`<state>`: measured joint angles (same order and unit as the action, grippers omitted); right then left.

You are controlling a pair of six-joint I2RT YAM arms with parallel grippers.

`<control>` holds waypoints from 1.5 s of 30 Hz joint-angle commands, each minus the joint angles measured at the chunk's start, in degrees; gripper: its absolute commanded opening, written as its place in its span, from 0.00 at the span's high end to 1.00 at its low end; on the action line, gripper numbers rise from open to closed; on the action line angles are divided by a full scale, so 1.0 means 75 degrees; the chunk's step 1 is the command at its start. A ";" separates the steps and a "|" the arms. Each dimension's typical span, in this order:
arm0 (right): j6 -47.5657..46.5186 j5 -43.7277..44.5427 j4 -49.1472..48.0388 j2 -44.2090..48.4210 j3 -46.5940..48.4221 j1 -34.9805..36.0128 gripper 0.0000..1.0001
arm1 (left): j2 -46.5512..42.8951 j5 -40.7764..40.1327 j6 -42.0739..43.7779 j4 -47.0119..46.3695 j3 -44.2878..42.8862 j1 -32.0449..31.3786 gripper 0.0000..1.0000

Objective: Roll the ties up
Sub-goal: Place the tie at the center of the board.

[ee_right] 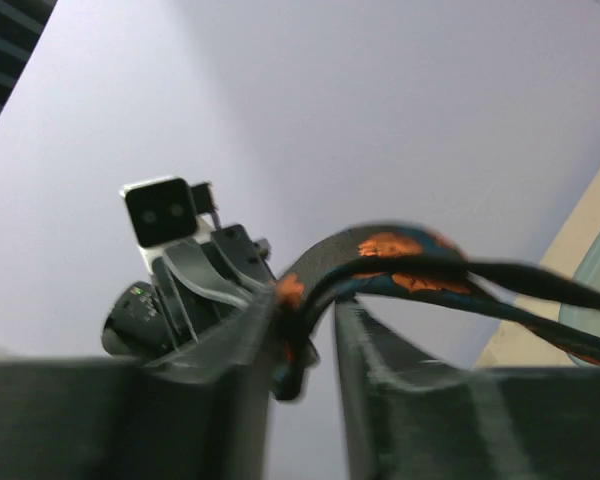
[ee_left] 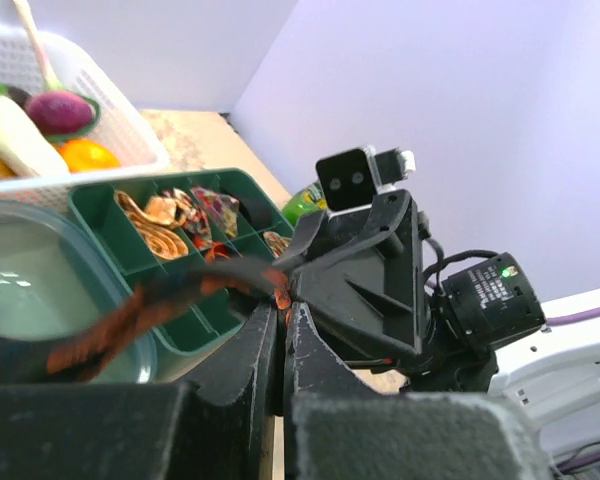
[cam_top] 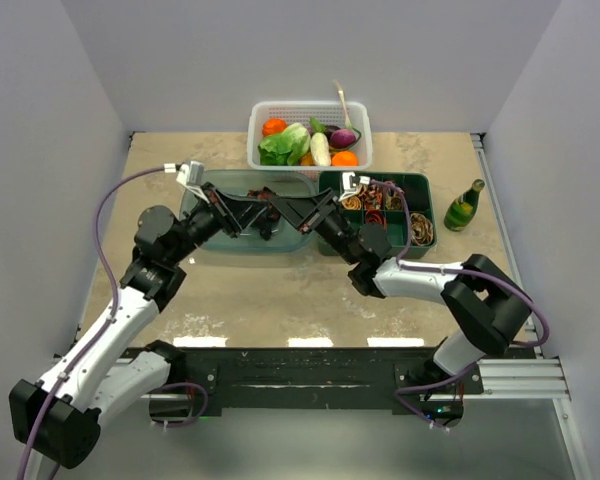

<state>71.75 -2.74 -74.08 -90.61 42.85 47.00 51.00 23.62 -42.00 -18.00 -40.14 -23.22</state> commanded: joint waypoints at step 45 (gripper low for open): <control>-0.2348 -0.2200 0.7019 0.2308 -0.0357 -0.1498 0.05 | 0.0350 0.4445 0.2916 0.4181 -0.7294 0.0014 1.00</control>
<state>50.83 -15.33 -17.19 -72.34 39.94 35.83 58.81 51.11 -20.78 14.35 -97.38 -23.22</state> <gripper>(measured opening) 0.950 0.056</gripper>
